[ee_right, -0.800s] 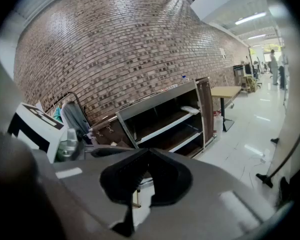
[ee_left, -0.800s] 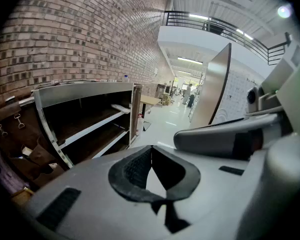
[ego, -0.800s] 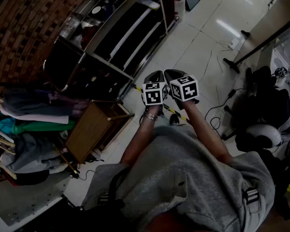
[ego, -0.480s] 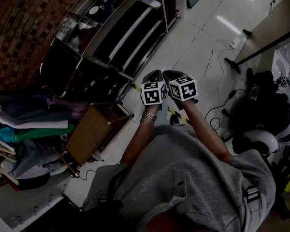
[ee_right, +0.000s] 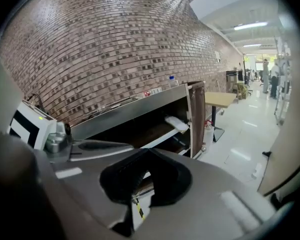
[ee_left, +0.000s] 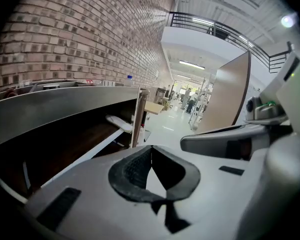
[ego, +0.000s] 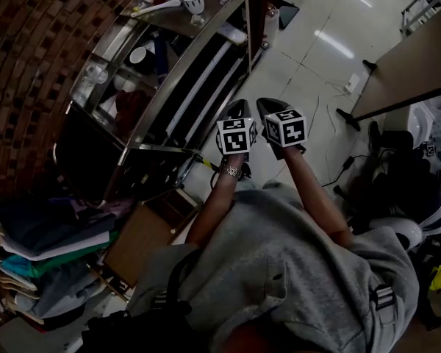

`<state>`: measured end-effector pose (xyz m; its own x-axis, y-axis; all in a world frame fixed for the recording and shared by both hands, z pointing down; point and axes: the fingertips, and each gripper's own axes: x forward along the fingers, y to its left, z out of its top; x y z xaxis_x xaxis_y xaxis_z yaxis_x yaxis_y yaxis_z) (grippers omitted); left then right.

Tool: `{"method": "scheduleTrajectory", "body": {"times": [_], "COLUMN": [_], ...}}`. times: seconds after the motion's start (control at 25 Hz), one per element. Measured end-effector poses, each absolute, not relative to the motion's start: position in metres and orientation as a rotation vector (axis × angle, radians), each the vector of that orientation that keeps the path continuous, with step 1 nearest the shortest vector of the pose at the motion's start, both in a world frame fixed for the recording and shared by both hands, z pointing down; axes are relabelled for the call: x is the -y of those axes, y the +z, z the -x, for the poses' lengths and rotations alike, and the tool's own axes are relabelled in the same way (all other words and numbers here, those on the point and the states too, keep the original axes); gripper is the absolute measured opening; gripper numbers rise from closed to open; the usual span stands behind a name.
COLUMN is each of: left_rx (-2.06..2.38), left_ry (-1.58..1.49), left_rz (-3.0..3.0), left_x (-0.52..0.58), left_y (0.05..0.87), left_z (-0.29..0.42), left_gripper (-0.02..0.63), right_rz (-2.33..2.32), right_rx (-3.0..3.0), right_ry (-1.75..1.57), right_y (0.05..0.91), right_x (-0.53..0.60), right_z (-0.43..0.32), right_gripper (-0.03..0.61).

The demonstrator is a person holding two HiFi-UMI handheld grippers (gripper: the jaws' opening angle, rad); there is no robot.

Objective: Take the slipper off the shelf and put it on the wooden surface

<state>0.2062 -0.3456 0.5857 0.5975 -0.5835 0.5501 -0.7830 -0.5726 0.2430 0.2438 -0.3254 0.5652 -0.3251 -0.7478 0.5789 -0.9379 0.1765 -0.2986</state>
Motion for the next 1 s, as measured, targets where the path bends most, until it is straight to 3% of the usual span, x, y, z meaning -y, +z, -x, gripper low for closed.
{"method": "scheduleTrajectory", "body": {"times": [0.56,1.0], "left_rx": [1.142,1.149], "left_ry": [0.643,0.625], "left_rz": [-2.299,-2.258], "left_x": [0.489,0.55], "left_y": [0.603,0.616], "left_z": [-0.273,-0.294], "left_gripper": [0.005,0.005], "right_rz": [-1.606,-1.566], "right_rx": [2.113,2.09], "right_ry": [0.963,0.973], "right_y": [0.592,0.622], "right_x": [0.48,0.546], "right_z": [-0.35,-0.364], "right_gripper": [0.0,0.006]}}
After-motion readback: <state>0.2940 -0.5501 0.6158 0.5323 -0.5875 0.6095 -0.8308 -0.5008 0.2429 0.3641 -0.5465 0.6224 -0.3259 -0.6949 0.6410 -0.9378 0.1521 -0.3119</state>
